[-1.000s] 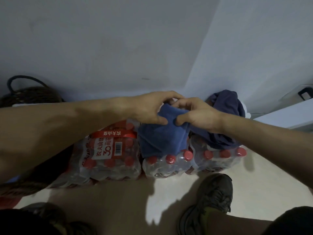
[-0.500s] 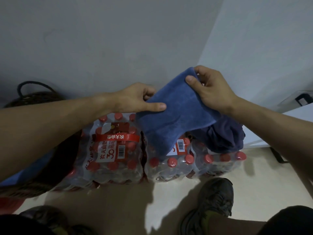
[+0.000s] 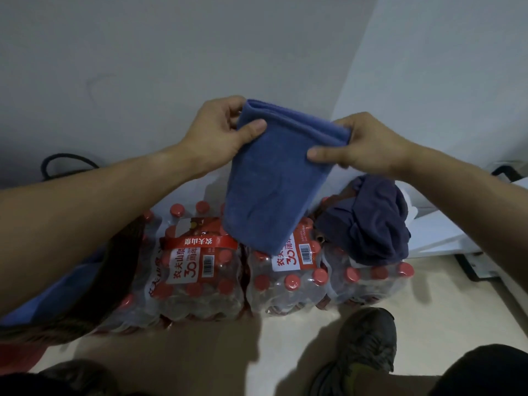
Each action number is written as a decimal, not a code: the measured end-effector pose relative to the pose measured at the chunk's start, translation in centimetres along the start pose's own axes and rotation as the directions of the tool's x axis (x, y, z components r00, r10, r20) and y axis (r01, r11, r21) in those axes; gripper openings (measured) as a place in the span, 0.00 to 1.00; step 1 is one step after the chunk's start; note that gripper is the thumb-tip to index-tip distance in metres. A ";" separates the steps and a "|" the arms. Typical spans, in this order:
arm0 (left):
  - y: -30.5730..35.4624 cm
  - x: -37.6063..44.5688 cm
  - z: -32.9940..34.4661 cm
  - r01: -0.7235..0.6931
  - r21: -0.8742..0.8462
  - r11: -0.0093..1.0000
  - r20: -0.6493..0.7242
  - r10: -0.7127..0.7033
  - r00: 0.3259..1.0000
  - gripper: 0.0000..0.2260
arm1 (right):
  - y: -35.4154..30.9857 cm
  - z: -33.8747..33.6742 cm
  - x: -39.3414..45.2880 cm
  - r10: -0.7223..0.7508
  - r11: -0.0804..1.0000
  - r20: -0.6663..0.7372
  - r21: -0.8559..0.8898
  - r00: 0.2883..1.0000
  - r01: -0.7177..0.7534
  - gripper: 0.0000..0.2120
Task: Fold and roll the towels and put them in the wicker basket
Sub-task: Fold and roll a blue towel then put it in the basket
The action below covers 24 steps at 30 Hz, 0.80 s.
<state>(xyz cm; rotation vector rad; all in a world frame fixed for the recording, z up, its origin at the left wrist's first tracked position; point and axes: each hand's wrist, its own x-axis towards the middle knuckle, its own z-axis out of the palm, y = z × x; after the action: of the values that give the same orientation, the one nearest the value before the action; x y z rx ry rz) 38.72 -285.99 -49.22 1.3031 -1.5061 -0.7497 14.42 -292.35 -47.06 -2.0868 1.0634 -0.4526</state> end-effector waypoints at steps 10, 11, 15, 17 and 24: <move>0.7 -5.6 -1.1 -0.258 0.253 0.932 0.119 0.235 0.965 0.06 | 0.8 0.7 -4.5 -0.517 0.797 -0.050 -0.391 0.855 0.460 0.13; 0.0 -6.8 -0.7 -0.221 0.273 0.936 0.191 0.172 0.966 0.06 | 1.5 1.3 -5.4 -0.472 0.805 0.042 -0.386 0.881 0.450 0.13; -3.5 -11.6 1.9 0.004 0.322 0.947 0.449 -0.156 0.880 0.02 | 5.5 4.9 -9.3 -0.151 0.961 0.393 -0.159 0.907 0.229 0.13; -5.1 -13.5 3.5 0.019 0.364 0.931 0.549 -0.231 0.803 0.03 | 7.4 7.1 -10.8 -0.021 1.000 0.520 0.028 0.854 0.007 0.12; -8.2 -12.6 5.2 0.197 0.421 0.885 0.487 -0.404 0.774 0.09 | 11.4 10.5 -11.1 0.170 0.861 0.465 0.358 0.869 -0.360 0.16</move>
<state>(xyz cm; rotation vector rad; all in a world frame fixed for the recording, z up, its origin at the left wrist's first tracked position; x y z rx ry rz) 36.33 -276.57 -61.74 1.7232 -1.9915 -1.2025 7.85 -283.05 -62.40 -1.5095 0.8799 -0.0737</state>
